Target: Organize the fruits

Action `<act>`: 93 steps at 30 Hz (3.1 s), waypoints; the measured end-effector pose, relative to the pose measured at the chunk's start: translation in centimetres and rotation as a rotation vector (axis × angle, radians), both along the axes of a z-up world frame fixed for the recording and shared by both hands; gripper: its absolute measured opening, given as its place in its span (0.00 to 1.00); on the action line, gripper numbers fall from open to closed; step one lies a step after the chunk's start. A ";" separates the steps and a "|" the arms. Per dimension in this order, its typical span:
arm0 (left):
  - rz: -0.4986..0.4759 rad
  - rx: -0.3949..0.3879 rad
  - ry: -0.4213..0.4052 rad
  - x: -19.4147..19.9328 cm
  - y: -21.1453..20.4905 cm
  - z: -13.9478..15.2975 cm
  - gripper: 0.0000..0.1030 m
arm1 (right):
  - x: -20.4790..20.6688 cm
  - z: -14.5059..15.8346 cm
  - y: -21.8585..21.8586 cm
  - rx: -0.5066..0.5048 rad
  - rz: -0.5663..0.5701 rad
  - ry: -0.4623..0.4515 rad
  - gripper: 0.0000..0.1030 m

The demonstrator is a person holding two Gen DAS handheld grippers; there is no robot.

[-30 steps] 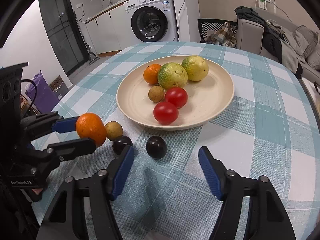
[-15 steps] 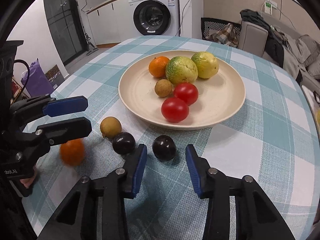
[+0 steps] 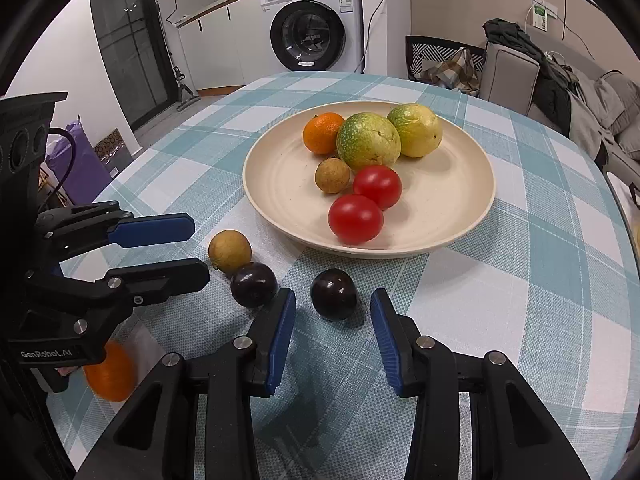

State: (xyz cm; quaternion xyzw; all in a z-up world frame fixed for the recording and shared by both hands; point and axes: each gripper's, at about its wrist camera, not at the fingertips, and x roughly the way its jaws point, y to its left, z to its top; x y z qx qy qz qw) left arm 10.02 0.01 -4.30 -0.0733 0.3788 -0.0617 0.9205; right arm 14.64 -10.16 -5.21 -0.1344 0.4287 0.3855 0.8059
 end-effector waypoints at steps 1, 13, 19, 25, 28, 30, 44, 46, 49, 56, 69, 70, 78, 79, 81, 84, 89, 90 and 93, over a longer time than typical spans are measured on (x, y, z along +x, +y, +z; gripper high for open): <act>-0.003 0.001 -0.003 0.0 -0.1 0.0 0.38 | 0.0 0.0 0.0 -0.001 0.000 0.000 0.40; -0.047 -0.005 0.000 -0.4 -0.7 0.5 0.38 | -0.1 -0.1 0.3 0.000 -0.003 -0.010 0.30; -0.042 0.016 0.007 -1.1 -0.6 0.7 0.43 | -0.3 0.1 0.3 -0.002 0.009 -0.030 0.24; -0.033 0.016 0.011 -2.7 -0.1 1.2 0.55 | -0.6 1.1 -0.5 0.029 0.002 -0.040 0.24; -0.050 0.003 0.010 -4.0 0.0 1.6 0.62 | -0.9 1.6 -0.9 0.043 -0.001 -0.049 0.24; -0.067 0.000 0.010 -4.9 -0.1 1.7 0.63 | -1.1 1.9 -1.2 0.049 -0.002 -0.053 0.24; -0.169 0.033 0.069 -8.4 -1.7 0.2 0.64 | -1.5 2.3 -1.3 0.054 0.002 -0.059 0.24; -0.177 0.041 0.071 -8.6 -1.8 0.0 0.62 | -1.6 2.3 -1.3 0.054 0.003 -0.058 0.24; -0.195 0.066 0.091 -8.5 -2.2 -0.4 0.44 | -1.6 2.2 -1.3 0.052 0.005 -0.057 0.24; -0.198 0.064 0.089 -8.4 -2.2 -0.6 0.37 | -1.6 2.2 -1.2 0.053 0.005 -0.056 0.24; -0.103 0.012 0.006 -5.9 -0.7 0.8 0.37 | -1.4 2.8 -1.7 0.102 -0.014 -0.074 0.24; -0.096 0.012 0.000 -5.5 -0.6 0.9 0.37 | -1.3 2.8 -1.8 0.107 -0.016 -0.074 0.24; -0.029 0.015 -0.061 -2.8 0.7 2.2 0.37 | -0.6 3.2 -2.4 0.152 -0.046 -0.086 0.24; -0.017 0.017 -0.067 -2.3 0.8 2.3 0.37 | -0.5 3.3 -2.5 0.158 -0.051 -0.089 0.24; 0.002 0.021 -0.080 -1.5 1.1 2.5 0.37 | -0.3 3.5 -2.6 0.170 -0.057 -0.091 0.24; 0.030 0.023 -0.102 -0.2 1.4 2.9 0.37 | 0.1 3.7 -2.9 0.187 -0.068 -0.096 0.24; 0.073 0.037 -0.127 2.1 1.8 3.0 0.37 | 0.6 3.9 -3.3 0.209 -0.089 -0.100 0.24; 0.077 0.039 -0.129 2.5 1.8 3.0 0.37 | 0.7 3.9 -3.3 0.211 -0.093 -0.100 0.24; 0.089 0.040 -0.132 3.6 2.0 2.9 0.37 | 1.1 3.9 -3.3 0.217 -0.105 -0.102 0.24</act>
